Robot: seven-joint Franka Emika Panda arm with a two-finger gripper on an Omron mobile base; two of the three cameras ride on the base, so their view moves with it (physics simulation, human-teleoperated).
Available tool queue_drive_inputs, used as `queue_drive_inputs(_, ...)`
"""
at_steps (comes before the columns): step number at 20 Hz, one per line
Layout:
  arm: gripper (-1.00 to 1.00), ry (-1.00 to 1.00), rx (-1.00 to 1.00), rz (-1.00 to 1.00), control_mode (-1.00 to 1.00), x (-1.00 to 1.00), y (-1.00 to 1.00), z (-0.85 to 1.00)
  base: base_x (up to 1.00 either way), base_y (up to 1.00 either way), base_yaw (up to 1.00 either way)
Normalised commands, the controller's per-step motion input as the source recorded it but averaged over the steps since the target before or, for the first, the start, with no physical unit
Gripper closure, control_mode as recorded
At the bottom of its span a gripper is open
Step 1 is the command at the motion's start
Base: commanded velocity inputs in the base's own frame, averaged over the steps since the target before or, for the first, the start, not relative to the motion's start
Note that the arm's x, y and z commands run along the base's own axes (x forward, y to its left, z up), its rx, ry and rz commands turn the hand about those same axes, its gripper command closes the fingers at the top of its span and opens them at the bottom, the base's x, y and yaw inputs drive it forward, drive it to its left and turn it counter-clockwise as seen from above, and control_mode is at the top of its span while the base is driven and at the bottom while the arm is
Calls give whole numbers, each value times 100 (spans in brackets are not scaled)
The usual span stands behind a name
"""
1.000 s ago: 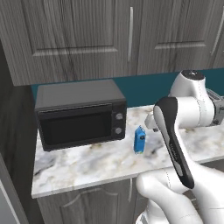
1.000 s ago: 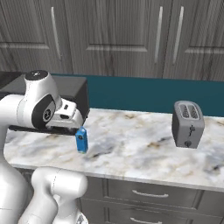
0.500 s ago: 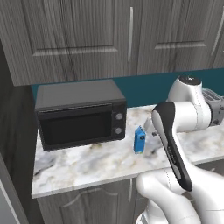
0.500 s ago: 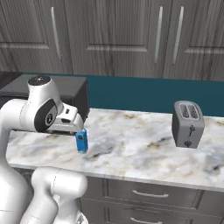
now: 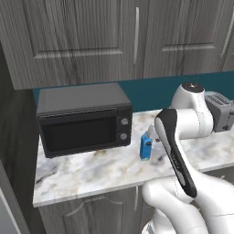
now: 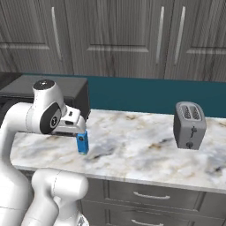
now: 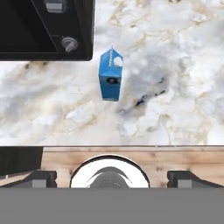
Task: Move the drinks to the dining counter.
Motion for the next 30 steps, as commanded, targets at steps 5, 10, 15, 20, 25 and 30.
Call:
queue_drive_inputs(5, -100, 0, 0, 0, -100, 18, 6, -11, 0, 0, 0)
queue_drive_inputs(10, -100, 1, 0, 0, -100, 14, 3, -16, 0, 0, 0)
queue_drive_inputs(15, -100, 4, 0, 0, -100, 18, 2, -20, 0, 0, 0)
queue_drive_inputs(20, -100, 4, 0, 0, -100, 21, 0, -19, 0, 0, 0)
queue_drive_inputs(25, -100, 2, 0, 0, -100, 24, 0, -19, 0, 0, 0)
queue_drive_inputs(30, -100, 3, 0, 0, -100, 24, 0, -17, 0, 0, 0)
